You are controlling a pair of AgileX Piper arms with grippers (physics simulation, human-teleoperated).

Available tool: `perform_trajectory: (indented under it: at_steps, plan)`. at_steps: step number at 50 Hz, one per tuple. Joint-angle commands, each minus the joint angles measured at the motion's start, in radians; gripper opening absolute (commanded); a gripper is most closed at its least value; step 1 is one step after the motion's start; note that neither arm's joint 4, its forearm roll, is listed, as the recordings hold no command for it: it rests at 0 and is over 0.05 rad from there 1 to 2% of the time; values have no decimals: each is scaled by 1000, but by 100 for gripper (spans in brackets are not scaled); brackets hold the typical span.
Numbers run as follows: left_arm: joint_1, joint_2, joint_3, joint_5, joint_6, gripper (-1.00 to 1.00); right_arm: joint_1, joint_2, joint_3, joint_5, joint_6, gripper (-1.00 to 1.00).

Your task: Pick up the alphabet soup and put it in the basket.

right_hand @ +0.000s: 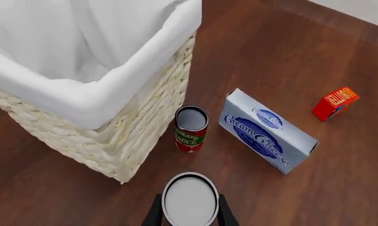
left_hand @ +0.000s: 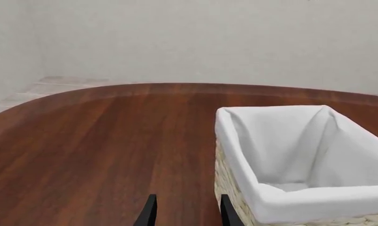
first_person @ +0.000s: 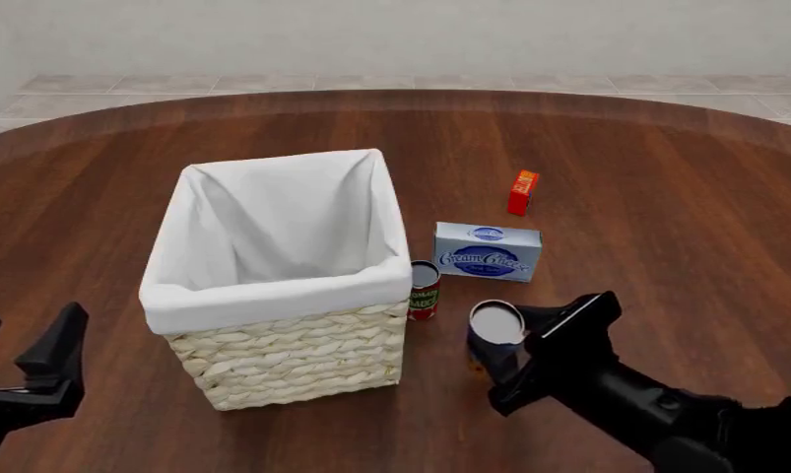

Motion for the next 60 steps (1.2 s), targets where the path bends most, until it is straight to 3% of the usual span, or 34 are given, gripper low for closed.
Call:
perform_trajectory:
  at_steps: [1,17,30,45,60]
  plan:
    - [7,-17,0,13,-2,100,-10,-176,-32,183,-5,-100]
    - [9,-81,0,77,-1,100,-29,-372,-127,418,-33,-100]
    - [12,-18,0,20,1,100,-45,-440,-235,564,-43,-100]
    - [9,11,0,-5,1,100,-60,-441,-406,688,-89,-100]
    - [14,38,0,-30,-3,100,-78,-392,-545,744,-150,-100]
